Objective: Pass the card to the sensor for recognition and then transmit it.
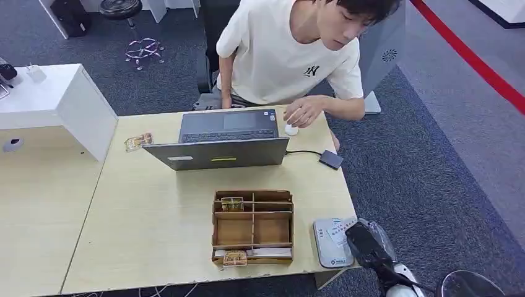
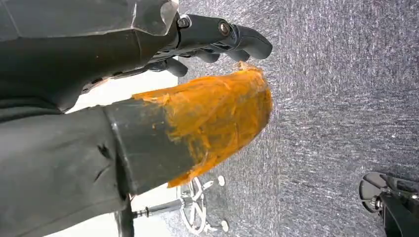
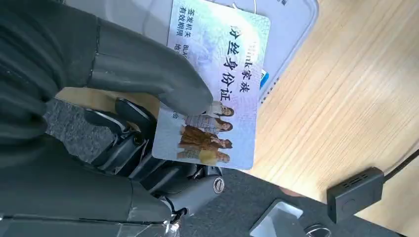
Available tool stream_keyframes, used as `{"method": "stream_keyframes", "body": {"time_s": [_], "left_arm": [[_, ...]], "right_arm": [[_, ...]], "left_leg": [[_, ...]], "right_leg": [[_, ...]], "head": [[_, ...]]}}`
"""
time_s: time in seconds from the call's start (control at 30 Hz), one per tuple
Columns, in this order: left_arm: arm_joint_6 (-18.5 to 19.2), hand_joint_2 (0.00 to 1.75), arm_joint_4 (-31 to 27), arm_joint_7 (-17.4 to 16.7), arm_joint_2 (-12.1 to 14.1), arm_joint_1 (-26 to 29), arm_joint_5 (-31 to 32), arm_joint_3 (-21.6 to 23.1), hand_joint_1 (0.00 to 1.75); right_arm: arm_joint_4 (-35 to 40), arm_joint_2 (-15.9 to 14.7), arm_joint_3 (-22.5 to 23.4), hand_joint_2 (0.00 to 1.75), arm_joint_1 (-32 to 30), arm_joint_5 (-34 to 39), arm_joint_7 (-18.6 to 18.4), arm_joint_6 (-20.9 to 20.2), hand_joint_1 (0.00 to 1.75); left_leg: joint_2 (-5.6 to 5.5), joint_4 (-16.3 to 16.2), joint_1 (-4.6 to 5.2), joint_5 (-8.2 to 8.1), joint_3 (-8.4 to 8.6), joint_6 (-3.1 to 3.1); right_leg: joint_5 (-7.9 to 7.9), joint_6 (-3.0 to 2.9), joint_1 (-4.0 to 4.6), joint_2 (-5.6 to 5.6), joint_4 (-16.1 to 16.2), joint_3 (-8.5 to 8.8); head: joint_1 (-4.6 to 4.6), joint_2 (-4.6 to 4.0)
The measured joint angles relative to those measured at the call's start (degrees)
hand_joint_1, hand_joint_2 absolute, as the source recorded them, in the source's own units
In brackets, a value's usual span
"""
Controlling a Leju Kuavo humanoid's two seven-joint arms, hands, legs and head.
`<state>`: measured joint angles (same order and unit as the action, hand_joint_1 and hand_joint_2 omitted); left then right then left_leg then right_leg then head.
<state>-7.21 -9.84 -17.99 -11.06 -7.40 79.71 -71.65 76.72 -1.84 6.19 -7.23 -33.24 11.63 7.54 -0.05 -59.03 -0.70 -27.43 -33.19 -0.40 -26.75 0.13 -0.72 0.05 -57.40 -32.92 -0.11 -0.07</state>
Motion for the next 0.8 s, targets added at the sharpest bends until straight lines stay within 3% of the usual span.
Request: {"method": "stream_keyframes", "body": {"time_s": [0.8], "left_arm": [[0.02, 0.0, 0.0, -0.29, 0.0, 0.0, 0.09, 0.02, 0.0]], "right_arm": [[-0.48, 0.0, -0.79, 1.75, 0.62, -0.07, 0.0, 0.17, 1.75]], "left_leg": [[0.03, 0.0, 0.0, 0.0, 0.02, 0.0]], "right_leg": [[0.0, 0.0, 0.0, 0.02, 0.0, 0.02]], "head": [[0.02, 0.0]]}}
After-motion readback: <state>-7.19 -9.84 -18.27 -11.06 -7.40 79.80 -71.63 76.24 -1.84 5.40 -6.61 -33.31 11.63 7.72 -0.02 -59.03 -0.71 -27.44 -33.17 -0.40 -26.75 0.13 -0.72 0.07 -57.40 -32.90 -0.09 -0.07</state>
